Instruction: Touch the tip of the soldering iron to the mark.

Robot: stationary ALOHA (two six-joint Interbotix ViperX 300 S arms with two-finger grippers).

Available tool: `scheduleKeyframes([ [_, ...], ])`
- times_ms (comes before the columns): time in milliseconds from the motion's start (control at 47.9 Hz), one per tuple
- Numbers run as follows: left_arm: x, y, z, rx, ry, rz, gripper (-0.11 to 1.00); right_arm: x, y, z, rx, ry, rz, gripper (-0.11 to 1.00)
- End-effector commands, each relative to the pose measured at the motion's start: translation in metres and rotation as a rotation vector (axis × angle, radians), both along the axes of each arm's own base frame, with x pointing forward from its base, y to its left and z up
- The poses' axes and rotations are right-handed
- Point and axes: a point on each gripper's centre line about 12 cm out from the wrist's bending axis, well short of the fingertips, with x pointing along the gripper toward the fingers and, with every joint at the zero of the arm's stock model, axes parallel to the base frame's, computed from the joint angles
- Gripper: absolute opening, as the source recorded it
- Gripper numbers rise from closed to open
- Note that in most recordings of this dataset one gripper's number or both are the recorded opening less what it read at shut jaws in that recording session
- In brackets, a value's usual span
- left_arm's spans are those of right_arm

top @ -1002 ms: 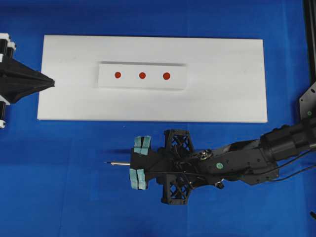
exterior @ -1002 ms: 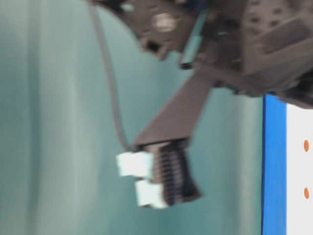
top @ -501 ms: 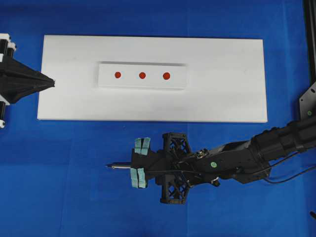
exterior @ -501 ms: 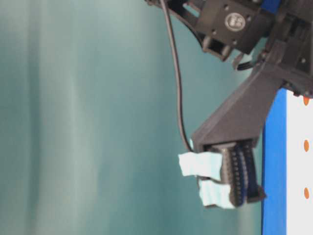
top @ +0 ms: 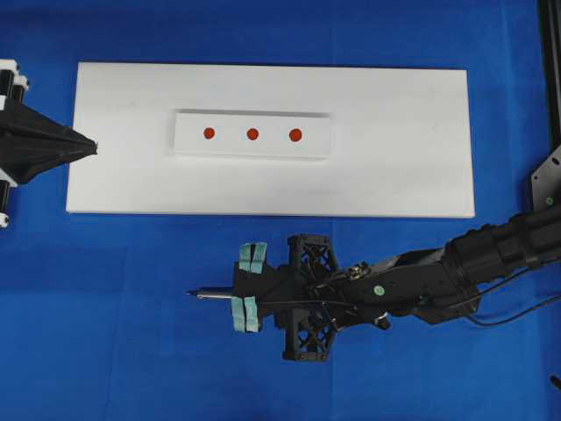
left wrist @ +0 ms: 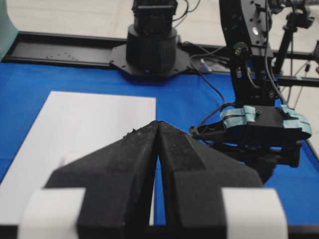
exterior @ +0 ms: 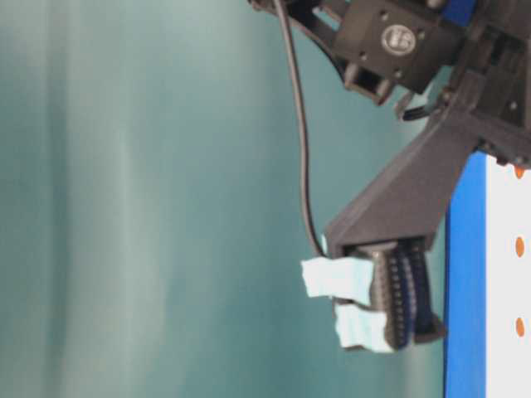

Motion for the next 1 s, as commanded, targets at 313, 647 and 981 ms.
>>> scheduleKeyframes([
  [313, 0.001, 0.000, 0.005, 0.001, -0.015, -0.002, 0.00, 0.001, -0.002, 0.026, -0.002, -0.030, -0.005, 0.90],
  [647, -0.001, 0.000, 0.007, 0.001, -0.017, 0.000, 0.00, -0.016, -0.010, 0.096, -0.026, -0.088, -0.015, 0.89],
  [981, -0.002, 0.000, 0.008, 0.001, -0.025, 0.000, 0.00, -0.050, -0.020, 0.157, -0.102, -0.056, -0.050, 0.88],
])
